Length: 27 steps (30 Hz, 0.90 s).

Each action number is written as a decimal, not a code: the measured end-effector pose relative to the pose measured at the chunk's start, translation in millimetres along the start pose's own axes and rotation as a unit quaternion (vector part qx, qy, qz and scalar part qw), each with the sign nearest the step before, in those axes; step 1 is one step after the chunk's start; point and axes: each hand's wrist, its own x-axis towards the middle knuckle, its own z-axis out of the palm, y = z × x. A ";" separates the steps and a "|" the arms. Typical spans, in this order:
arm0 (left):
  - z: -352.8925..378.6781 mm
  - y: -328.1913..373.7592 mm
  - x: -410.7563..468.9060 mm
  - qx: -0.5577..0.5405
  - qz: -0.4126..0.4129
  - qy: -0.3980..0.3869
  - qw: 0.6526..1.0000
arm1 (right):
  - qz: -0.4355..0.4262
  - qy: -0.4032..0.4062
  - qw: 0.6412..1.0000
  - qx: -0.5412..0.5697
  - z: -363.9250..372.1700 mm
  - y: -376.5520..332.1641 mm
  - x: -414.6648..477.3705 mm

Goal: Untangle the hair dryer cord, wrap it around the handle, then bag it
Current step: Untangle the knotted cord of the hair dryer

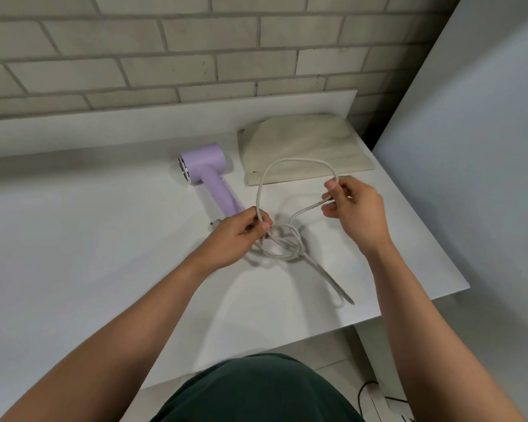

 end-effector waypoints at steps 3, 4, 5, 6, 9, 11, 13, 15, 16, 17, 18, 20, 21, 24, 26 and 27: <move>-0.4 1.7 -4.7 0.028 -0.002 0.017 0.999 | -0.012 -0.019 0.989 -0.149 4.0 10.7 1.4; -0.5 1.1 -5.0 0.044 -0.004 0.025 0.999 | -0.028 -0.022 0.976 -0.216 6.6 11.3 1.3; -0.4 1.2 -5.5 0.056 -0.006 0.034 0.998 | -0.046 -0.018 0.955 -0.291 9.0 10.2 0.2; -0.3 2.2 -5.8 0.066 -0.008 0.043 0.997 | -0.066 -0.004 0.935 -0.348 11.4 9.7 -0.2; -0.7 4.9 -5.4 0.114 -0.003 0.047 0.992 | -0.215 0.021 0.915 -0.341 16.3 -15.7 -11.8; -2.7 9.3 -6.2 0.139 0.006 0.044 0.989 | -0.370 -0.089 0.865 -0.329 25.2 -31.8 -22.6; -3.9 12.6 -7.5 0.152 0.017 0.044 0.987 | -0.447 -0.193 0.794 -0.364 39.5 -31.5 -26.3; -5.9 12.1 -9.3 0.170 0.021 0.050 0.984 | -0.435 -0.205 0.786 -0.389 48.9 -25.2 -19.3; -7.2 11.2 -11.0 0.170 0.018 0.053 0.984 | -0.431 -0.190 0.794 -0.383 50.1 -23.1 -14.9; -9.0 9.4 -12.4 0.161 0.016 0.057 0.985 | -0.430 -0.172 0.804 -0.373 48.5 -23.8 -11.6; -10.1 8.2 -13.5 0.150 0.015 0.057 0.987 | -0.427 -0.151 0.815 -0.361 45.4 -24.8 -8.2; -10.9 6.2 -15.7 0.143 0.020 0.050 0.988 | -0.405 -0.094 0.844 -0.339 36.3 -29.1 -3.3; -9.9 5.5 -16.8 0.146 0.024 0.044 0.988 | -0.392 -0.059 0.860 -0.322 32.4 -31.7 -1.5; -5.2 1.7 -19.6 0.150 0.033 0.047 0.987 | -0.355 0.041 0.902 -0.243 27.4 -36.9 3.1; -2.7 0.3 -19.4 0.151 0.037 0.066 0.986 | -0.327 0.083 0.925 -0.173 23.2 -41.7 3.8; -1.8 0.7 -18.9 0.150 0.039 0.074 0.985 | -0.310 0.094 0.936 -0.141 20.3 -44.3 3.3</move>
